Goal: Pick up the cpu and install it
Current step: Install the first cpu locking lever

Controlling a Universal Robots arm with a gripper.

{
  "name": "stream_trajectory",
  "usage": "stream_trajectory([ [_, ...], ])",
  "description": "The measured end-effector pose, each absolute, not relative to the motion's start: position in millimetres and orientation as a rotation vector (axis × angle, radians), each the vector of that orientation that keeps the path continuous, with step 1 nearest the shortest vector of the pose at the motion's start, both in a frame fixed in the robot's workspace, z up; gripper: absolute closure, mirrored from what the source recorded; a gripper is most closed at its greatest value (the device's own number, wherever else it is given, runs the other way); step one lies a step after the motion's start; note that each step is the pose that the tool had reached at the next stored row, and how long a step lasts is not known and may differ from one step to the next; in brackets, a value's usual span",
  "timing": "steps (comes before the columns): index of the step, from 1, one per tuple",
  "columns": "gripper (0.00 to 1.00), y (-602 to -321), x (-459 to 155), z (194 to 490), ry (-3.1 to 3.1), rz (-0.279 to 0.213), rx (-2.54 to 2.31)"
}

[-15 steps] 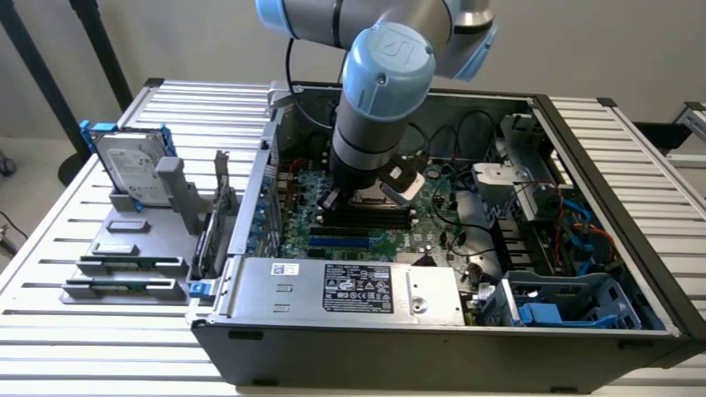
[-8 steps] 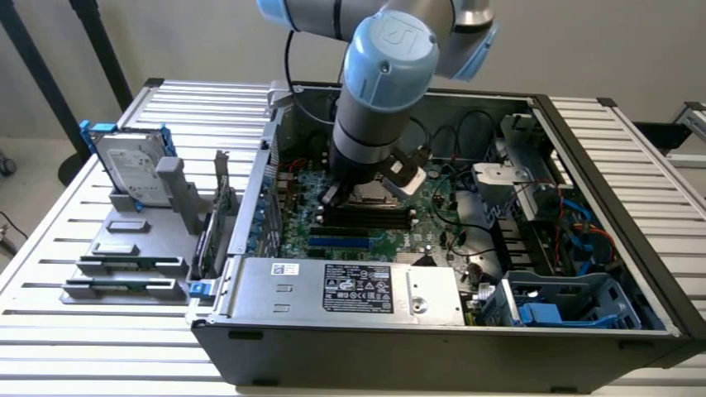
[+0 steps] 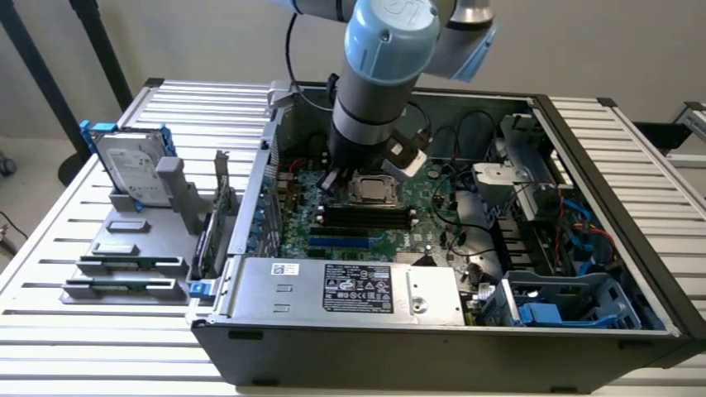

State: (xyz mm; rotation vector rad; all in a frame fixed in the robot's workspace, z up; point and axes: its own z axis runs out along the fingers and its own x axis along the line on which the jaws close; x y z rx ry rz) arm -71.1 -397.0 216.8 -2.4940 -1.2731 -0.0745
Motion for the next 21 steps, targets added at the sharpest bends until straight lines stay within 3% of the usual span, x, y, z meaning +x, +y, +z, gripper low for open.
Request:
stream_trajectory([
  [12,0.89,-383.9,-72.0,225.4,-1.382,-0.035,-2.474],
  [21,0.89,-377.5,-72.1,227.2,-1.476,-0.036,-2.439],
])
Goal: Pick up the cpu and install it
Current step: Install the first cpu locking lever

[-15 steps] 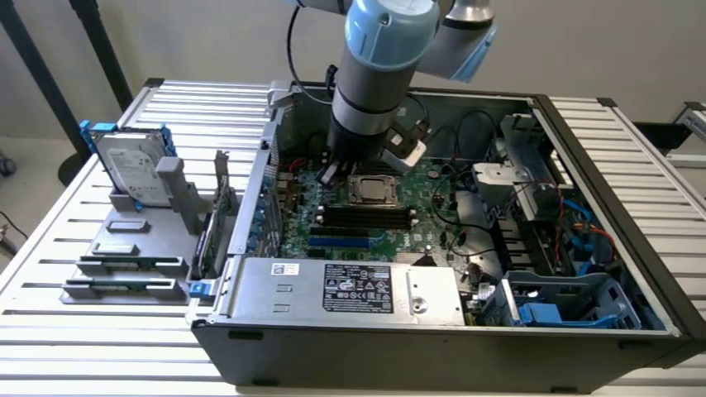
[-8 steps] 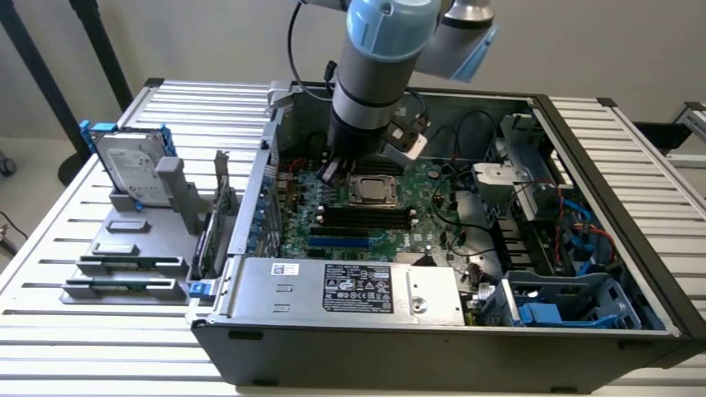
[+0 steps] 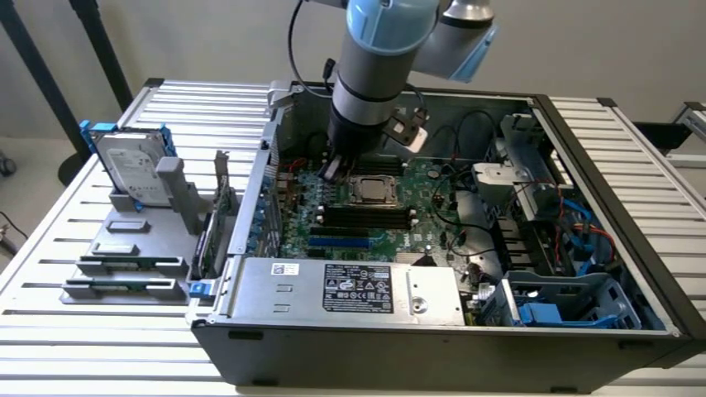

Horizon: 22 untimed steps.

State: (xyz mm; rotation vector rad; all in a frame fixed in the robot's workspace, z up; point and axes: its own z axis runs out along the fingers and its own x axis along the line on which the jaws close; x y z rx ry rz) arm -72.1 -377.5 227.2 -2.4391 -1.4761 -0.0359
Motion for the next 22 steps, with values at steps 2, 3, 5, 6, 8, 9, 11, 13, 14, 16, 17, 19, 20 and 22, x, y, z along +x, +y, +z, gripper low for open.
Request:
stream_trajectory([
  [2,0.89,-376.0,-72.1,227.4,-1.497,-0.037,-2.431],
  [3,0.89,-375.3,-72.1,227.6,-1.508,-0.038,-2.428],
  [5,0.89,-373.9,-72.0,227.9,-1.529,-0.039,-2.419],
  [6,0.89,-373.3,-72.1,228.0,-1.539,-0.039,-2.415],
  [8,0.89,-371.8,-72.1,228.3,-1.561,-0.041,-2.407],
  [9,0.89,-371.2,-72.1,228.4,-1.572,-0.041,-2.402],
  [11,0.89,-369.9,-72.1,228.7,-1.594,-0.042,-2.393],
  [13,0.89,-368.9,-72.0,229.0,-1.616,-0.043,-2.383],
  [14,0.89,-368.5,-72.0,229.2,-1.627,-0.043,-2.378],
  [16,0.89,-367.6,-72.0,229.5,-1.651,-0.043,-2.366],
  [17,0.89,-367.2,-72.1,229.7,-1.663,-0.043,-2.36],
  [19,0.89,-366.5,-72.0,230.1,-1.687,-0.043,-2.347],
  [20,0.89,-366.1,-72.0,230.3,-1.698,-0.043,-2.341],
  [22,0.89,-365.4,-72.0,230.6,-1.722,-0.044,-2.328],
])
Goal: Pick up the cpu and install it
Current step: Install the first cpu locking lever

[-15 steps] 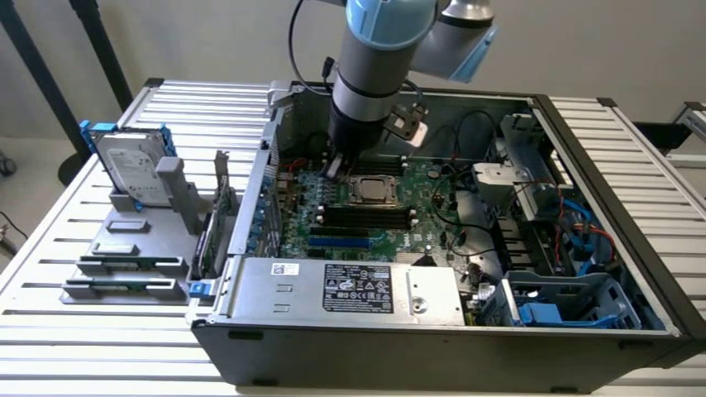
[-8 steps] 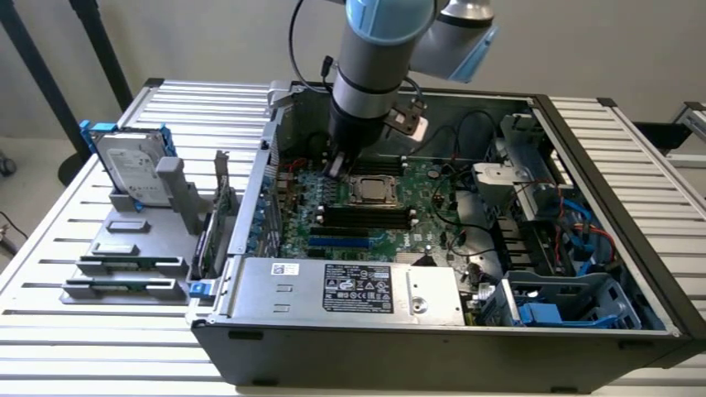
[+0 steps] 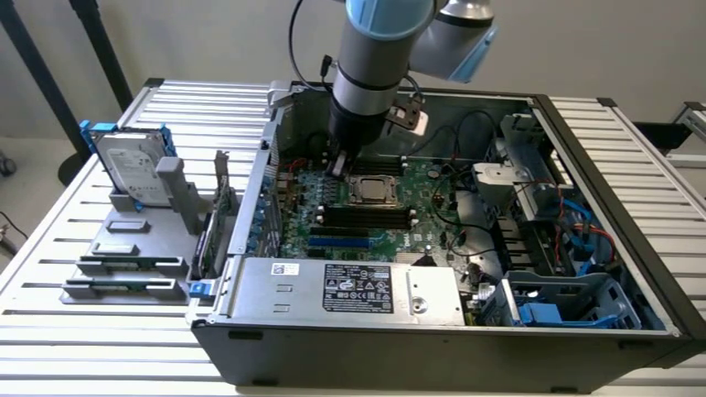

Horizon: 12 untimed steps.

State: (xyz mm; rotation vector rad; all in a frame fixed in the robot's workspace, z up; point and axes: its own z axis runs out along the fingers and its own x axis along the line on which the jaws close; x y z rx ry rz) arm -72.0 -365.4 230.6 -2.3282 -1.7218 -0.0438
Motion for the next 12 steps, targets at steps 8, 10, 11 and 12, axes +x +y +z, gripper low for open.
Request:
stream_trajectory([
  [8,0.89,-362.6,-72.1,232.1,-1.817,-0.044,-2.274],
  [10,0.89,-361.9,-72.1,232.5,-1.84,-0.044,-2.259],
  [11,0.89,-361.5,-72.0,232.6,-1.852,-0.044,-2.252],
  [12,0.89,-361.2,-72.1,232.8,-1.863,-0.044,-2.245],
])
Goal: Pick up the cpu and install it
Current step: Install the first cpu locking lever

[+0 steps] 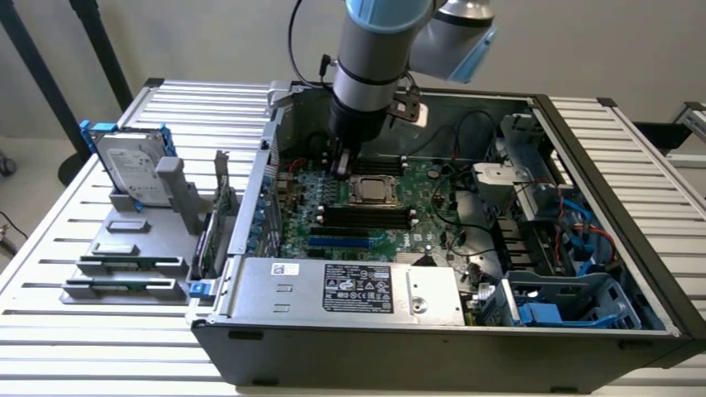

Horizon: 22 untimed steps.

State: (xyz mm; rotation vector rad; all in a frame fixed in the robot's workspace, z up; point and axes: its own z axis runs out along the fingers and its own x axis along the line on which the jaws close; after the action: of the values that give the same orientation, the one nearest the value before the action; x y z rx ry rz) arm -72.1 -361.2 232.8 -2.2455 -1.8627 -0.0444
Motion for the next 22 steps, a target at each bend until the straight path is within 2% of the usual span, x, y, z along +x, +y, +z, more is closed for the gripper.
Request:
stream_trajectory([
  [22,0.89,-352.7,-72.0,236.6,-2.098,-0.051,-2.086],
])
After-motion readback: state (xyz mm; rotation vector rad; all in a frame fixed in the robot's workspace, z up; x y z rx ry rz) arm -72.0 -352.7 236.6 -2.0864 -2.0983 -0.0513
